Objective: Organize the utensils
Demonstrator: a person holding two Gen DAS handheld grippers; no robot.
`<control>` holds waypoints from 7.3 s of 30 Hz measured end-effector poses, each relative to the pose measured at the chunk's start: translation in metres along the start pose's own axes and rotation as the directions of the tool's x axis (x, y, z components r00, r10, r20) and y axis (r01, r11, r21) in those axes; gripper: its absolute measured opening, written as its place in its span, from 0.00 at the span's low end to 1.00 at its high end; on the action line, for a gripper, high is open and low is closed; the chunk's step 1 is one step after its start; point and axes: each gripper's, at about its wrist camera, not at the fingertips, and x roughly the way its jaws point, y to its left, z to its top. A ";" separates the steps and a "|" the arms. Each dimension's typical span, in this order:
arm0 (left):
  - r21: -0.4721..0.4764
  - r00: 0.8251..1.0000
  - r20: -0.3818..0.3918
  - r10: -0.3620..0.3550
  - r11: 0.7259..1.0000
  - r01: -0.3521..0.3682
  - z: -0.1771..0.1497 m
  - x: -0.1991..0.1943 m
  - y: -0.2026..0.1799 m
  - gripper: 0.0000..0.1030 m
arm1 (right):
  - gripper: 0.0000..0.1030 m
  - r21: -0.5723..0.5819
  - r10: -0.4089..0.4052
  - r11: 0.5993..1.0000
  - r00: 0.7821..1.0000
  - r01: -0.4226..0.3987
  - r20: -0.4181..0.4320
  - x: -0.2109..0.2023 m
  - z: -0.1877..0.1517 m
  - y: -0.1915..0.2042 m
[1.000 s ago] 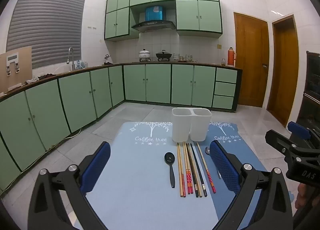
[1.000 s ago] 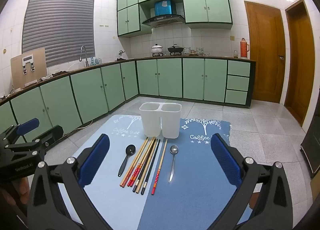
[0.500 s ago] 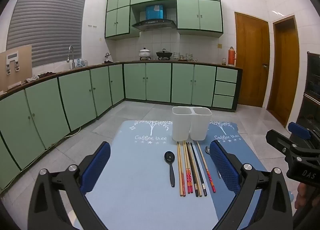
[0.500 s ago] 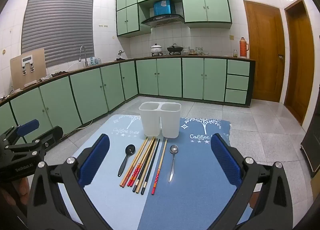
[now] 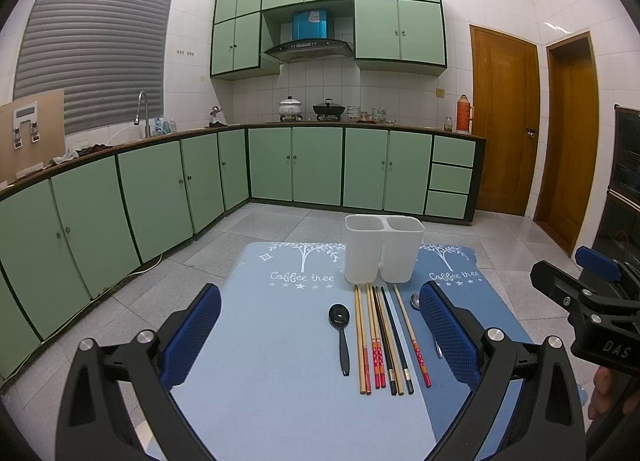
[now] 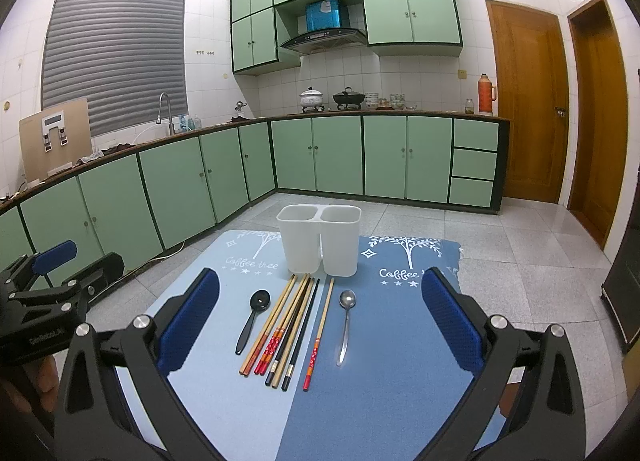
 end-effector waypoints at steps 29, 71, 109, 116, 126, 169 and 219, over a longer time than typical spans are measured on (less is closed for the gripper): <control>-0.002 1.000 -0.001 -0.001 1.000 0.001 0.001 0.000 0.007 0.94 | 0.95 0.005 0.000 1.000 1.000 0.000 -0.002 0.002 0.000 -0.001; -0.009 1.000 -0.014 0.004 1.000 -0.004 0.009 0.003 0.023 0.94 | 0.95 0.007 -0.011 1.000 1.000 0.011 -0.021 0.016 -0.004 -0.006; 0.003 0.874 -0.485 -0.027 0.999 0.033 -0.039 0.267 0.013 0.92 | 0.66 0.062 0.033 0.998 0.821 0.003 -0.570 0.279 -0.052 -0.053; -0.009 0.846 -0.532 -0.037 0.999 0.038 -0.052 0.293 0.010 0.91 | 0.59 0.093 0.053 0.996 0.790 0.005 -0.611 0.303 -0.063 -0.056; -0.017 0.821 -0.570 -0.029 1.000 0.023 -0.064 0.314 0.009 0.91 | 0.56 0.059 0.034 0.998 0.793 0.003 -0.608 0.308 -0.066 -0.054; -0.050 0.949 -0.251 -0.190 0.982 0.183 -0.005 0.230 0.001 0.32 | 0.26 0.162 0.159 0.980 0.940 -0.114 -0.301 0.223 -0.007 -0.081; -0.018 0.982 -0.008 -0.186 0.982 0.186 0.092 0.348 -0.016 0.54 | 0.52 0.052 0.106 0.994 0.987 -0.101 -0.118 0.329 0.067 -0.082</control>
